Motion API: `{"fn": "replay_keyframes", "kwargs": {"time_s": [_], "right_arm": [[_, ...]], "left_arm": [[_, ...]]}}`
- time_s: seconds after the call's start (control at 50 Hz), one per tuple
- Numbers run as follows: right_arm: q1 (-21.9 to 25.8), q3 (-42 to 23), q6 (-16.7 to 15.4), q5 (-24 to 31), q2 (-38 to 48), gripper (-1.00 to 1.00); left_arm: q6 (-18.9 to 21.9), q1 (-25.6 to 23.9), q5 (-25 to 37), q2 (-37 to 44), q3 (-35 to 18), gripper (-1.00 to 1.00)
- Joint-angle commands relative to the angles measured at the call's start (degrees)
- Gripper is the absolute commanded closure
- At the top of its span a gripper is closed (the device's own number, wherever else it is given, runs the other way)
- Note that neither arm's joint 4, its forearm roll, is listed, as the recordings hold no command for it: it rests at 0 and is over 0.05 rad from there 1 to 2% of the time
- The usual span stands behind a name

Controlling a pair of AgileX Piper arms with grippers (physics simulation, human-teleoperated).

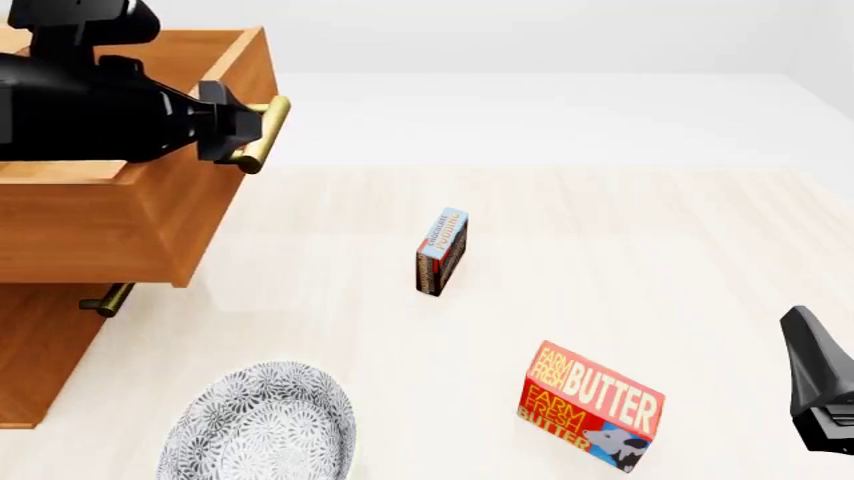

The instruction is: Put the chocolate pudding in the top drawer of the cabinet and close it.

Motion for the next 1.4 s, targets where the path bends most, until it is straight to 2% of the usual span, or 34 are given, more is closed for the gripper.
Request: {"fn": "replay_keyframes", "kwargs": {"time_s": [0.02, 0.3, 0.92, 1.4], "right_arm": [[0.01, 0.00, 0.00, -0.02, 0.00, -1.00], [0.00, 0.00, 0.00, 0.00, 0.00, -1.00], [0.00, 0.00, 0.00, 0.00, 0.00, -1.00], [0.00, 0.00, 0.00, 0.00, 0.00, -1.00]], "left_arm": [[2.36, -2.32, -0.45, 6.11, 1.97, -1.00], [2.42, -2.28, 0.32, 4.59, 1.19, -1.00], [2.59, -5.37, -0.55, -1.10, 1.63, -1.00], [5.34, -6.90, 2.49, -4.26, -3.28, -1.00]]}}
